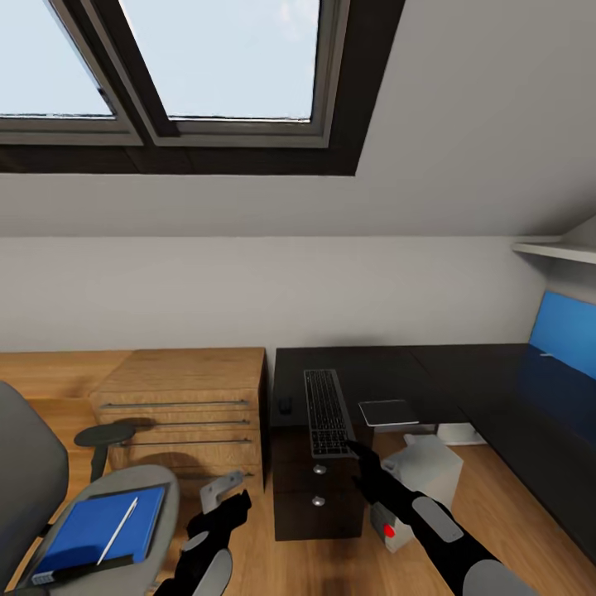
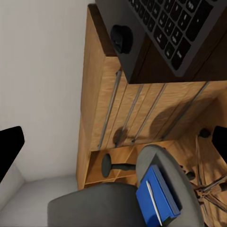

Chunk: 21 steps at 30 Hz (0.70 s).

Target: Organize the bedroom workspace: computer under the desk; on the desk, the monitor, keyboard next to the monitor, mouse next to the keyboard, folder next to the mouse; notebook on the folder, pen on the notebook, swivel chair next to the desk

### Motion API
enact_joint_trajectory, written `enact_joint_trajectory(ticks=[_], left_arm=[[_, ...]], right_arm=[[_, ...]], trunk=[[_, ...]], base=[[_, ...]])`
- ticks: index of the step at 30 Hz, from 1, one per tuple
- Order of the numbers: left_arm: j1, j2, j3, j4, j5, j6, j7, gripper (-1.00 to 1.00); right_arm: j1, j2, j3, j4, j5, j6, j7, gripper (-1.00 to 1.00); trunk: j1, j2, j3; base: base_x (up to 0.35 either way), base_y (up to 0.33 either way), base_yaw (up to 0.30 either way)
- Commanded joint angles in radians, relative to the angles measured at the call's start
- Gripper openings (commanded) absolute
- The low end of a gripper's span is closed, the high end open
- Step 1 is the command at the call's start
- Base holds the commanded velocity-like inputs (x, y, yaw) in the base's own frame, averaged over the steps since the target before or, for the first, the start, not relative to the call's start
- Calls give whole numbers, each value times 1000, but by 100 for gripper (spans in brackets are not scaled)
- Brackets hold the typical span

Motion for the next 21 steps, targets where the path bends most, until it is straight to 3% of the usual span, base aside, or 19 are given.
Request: enact_joint_trajectory(ticks=[1,8,14,19,21], left_arm=[[-1,0,-4,-1,4,4,6,100],[-1,1,-65,-7,9,5,6,100],[-2,5,-98,-112,13,9,8,100],[-2,9,-109,-128,15,9,9,100],[-2,28,-111,-136,15,9,10,100]], right_arm=[[-1,-1,5,1,-6,1,4,100],[2,-11,6,2,-4,3,65,100],[4,-27,6,2,-5,7,84,100],[9,-65,6,3,-9,8,86,100],[11,-81,7,3,-10,7,95,100]], trunk=[[4,-8,-5],[31,-57,-27],[54,-99,-45],[73,-134,-61],[81,-148,-67]], base=[[0,0,0],[0,0,0],[0,0,0],[0,0,0],[0,0,0]])
